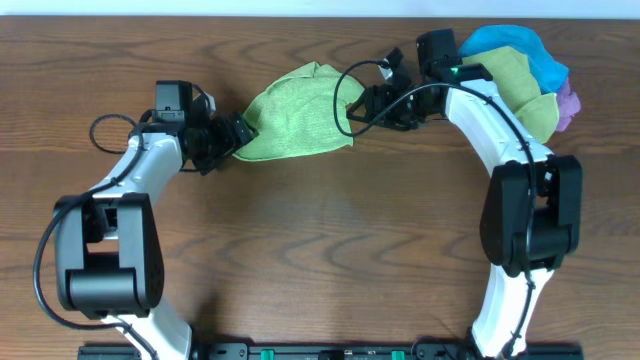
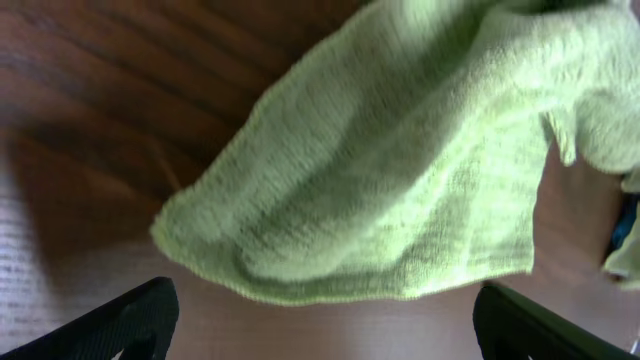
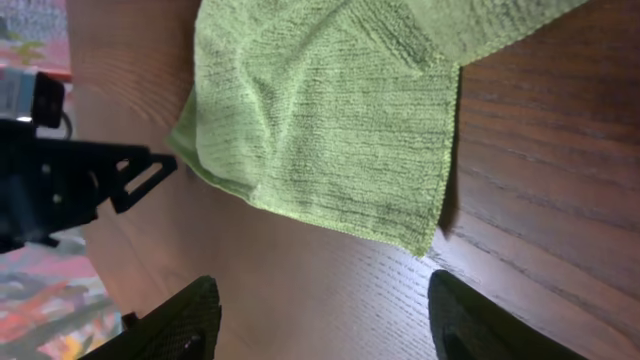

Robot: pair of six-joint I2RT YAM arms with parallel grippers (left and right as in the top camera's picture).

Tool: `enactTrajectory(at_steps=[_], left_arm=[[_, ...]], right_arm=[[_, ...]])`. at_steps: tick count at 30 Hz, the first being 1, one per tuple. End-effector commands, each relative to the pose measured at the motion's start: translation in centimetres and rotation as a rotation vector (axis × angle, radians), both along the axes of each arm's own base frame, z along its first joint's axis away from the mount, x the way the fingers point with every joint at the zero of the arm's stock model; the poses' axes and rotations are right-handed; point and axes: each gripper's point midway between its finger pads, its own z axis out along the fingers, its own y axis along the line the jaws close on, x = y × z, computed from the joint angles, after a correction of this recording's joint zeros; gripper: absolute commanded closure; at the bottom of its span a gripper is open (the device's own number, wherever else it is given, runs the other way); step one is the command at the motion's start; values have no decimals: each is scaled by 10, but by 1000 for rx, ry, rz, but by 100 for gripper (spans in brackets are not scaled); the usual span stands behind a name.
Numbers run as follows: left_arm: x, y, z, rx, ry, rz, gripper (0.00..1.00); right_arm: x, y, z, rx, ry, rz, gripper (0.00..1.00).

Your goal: Fold the cloth

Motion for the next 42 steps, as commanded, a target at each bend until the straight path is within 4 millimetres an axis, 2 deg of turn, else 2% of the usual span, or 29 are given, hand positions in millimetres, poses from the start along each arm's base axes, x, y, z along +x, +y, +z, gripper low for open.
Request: enactTrajectory(at_steps=[1, 9, 12, 13, 16, 18, 20, 22, 23, 26, 28, 31, 42], left_arm=[[8, 10, -10, 15, 31, 85, 4], [14, 12, -19, 10, 42, 132, 4], [18, 12, -25, -6, 47, 157, 0], [20, 12, -29, -12, 51, 164, 6], [20, 10, -36, -28, 63, 165, 13], [20, 7, -38, -42, 66, 157, 25], [21, 7, -38, -43, 64, 156, 46], [21, 7, -37, -45, 58, 152, 72], [21, 7, -37, -45, 58, 152, 80], [21, 5, -36, -55, 58, 146, 82], [22, 1, -34, -73, 47, 123, 94], [23, -5, -29, -97, 22, 80, 94], [22, -8, -3, -93, -44, 17, 95]], right_arm=[[-2, 4, 15, 41, -12, 7, 34], [-2, 5, 15, 43, -11, 7, 37], [-2, 5, 16, 44, -9, 5, 38], [-2, 5, 16, 45, -5, 2, 38], [-2, 5, 16, 46, 0, -3, 38], [-2, 5, 16, 46, 0, -3, 39], [-2, 5, 15, 46, 1, -3, 40], [-3, 5, 15, 44, 2, -2, 40], [-3, 5, 15, 44, 3, -2, 40], [-6, 6, 13, 38, -3, 18, 40], [-9, 6, 9, 26, -5, 30, 40], [-13, 5, -3, -9, 2, 31, 39], [-17, 7, -43, 20, 0, -29, 38]])
